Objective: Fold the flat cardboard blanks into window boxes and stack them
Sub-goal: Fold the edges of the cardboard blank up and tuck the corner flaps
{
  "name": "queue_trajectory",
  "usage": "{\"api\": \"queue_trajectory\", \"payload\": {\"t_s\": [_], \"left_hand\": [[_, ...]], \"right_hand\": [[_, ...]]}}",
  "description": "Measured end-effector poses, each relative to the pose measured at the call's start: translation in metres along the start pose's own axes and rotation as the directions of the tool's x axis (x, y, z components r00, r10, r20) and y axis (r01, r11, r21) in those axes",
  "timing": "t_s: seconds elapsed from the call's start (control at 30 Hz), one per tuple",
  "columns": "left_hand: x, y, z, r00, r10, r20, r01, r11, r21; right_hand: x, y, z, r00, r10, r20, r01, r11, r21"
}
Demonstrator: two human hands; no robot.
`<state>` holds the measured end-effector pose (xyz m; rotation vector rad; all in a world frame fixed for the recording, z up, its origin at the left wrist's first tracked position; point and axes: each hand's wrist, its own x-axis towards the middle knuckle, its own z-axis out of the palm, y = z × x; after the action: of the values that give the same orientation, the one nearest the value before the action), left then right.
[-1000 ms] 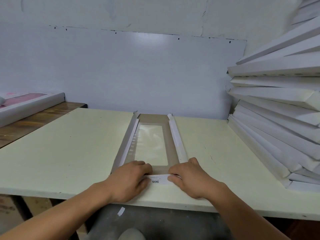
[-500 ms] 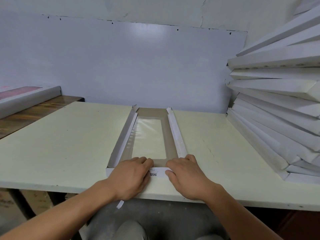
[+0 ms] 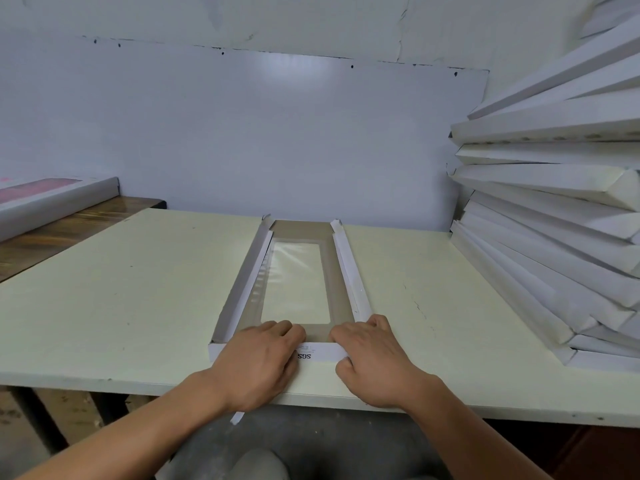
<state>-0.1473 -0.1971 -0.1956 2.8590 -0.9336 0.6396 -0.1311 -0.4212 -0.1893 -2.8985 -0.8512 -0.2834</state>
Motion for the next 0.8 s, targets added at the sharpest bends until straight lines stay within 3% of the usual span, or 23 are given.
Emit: {"api": "queue_trajectory", "payload": {"t_s": [0.8], "left_hand": [[-0.0022,0.0058,-0.0019,1.0,-0.025,-0.016,0.026,0.999,0.04]], "right_hand": [[-0.0033,-0.0039,-0.0006,0.999,-0.009,-0.038,0.01,1.0,0.014]]}}
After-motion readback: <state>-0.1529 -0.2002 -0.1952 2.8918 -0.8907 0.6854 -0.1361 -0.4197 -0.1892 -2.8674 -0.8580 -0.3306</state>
